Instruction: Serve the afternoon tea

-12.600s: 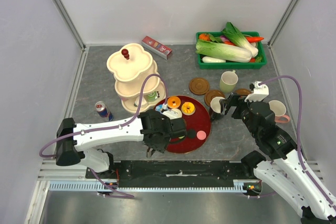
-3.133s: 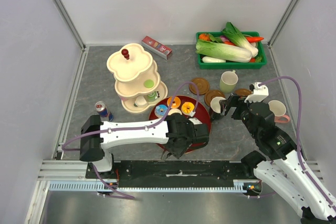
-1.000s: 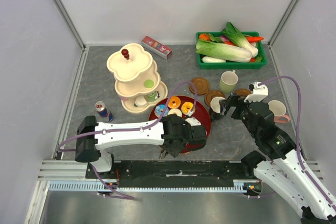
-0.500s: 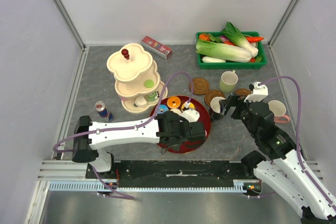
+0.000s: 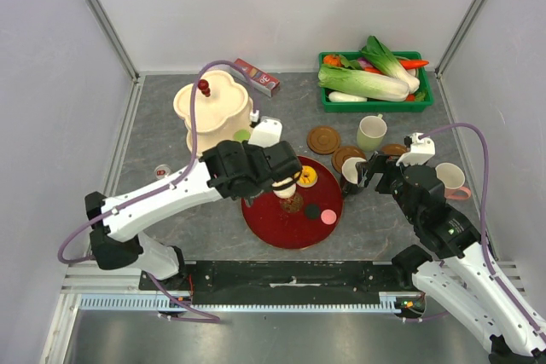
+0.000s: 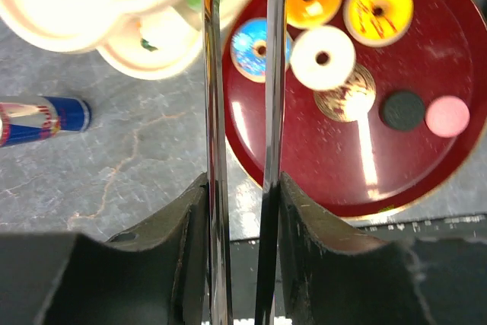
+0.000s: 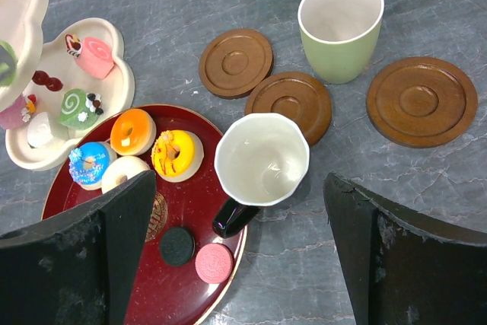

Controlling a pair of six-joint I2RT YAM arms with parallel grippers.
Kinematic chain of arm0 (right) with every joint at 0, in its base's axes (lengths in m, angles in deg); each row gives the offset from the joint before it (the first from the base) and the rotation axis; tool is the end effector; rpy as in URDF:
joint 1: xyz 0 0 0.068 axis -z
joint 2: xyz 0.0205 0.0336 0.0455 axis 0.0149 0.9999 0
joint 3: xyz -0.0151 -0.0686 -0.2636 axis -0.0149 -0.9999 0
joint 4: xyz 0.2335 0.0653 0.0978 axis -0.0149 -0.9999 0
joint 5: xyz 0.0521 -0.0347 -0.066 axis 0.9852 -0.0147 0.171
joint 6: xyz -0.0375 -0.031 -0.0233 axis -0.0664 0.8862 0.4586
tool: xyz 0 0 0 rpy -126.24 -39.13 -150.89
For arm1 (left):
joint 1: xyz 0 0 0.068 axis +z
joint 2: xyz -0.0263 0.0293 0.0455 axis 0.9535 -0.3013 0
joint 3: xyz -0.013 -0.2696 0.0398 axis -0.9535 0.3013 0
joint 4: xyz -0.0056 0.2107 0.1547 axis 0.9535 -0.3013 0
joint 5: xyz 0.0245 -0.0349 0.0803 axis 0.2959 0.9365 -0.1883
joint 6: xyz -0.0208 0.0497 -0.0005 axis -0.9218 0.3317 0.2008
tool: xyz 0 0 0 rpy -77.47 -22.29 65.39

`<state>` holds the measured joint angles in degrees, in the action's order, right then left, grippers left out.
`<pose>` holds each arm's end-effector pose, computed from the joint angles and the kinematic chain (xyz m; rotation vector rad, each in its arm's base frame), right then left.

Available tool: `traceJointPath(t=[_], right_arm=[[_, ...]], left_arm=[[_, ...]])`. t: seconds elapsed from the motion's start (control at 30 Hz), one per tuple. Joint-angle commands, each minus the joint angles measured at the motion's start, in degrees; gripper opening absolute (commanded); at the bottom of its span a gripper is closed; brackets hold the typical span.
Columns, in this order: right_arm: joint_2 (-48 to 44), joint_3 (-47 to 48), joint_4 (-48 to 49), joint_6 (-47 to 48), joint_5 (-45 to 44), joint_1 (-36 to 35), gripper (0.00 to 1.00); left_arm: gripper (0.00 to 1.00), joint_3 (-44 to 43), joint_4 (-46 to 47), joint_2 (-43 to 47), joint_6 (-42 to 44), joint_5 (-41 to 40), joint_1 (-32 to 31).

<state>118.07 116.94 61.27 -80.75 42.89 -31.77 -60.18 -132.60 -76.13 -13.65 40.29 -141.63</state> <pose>0.1173 0.0564 0.3064 0.1188 1.9095 0.3302 0.1151 -0.2409 0.3749 0.3034 2.3833 0.0616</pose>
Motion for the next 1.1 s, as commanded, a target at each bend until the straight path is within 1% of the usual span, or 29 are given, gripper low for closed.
traceJointPath(t=[0.0,0.5,0.83,1.07], right_arm=[[-0.2,-0.1,1.5,-0.3,-0.7,0.0,0.98],[0.5,0.0,1.5,-0.3,-0.6,-0.1,0.98],[0.4,0.0,1.6,-0.2,-0.6,0.0,0.98],[0.3,-0.1,1.5,-0.3,-0.7,0.0,0.98]], left_arm=[[0.34,1.0,-10.5,3.3,-2.2,-4.5,2.8],[0.34,8.7,-10.5,9.4,-2.9,-4.1,11.8],[0.36,11.5,-10.6,10.7,-2.2,-4.0,15.9],[0.36,13.6,-10.5,10.4,-2.1,-3.5,17.4]])
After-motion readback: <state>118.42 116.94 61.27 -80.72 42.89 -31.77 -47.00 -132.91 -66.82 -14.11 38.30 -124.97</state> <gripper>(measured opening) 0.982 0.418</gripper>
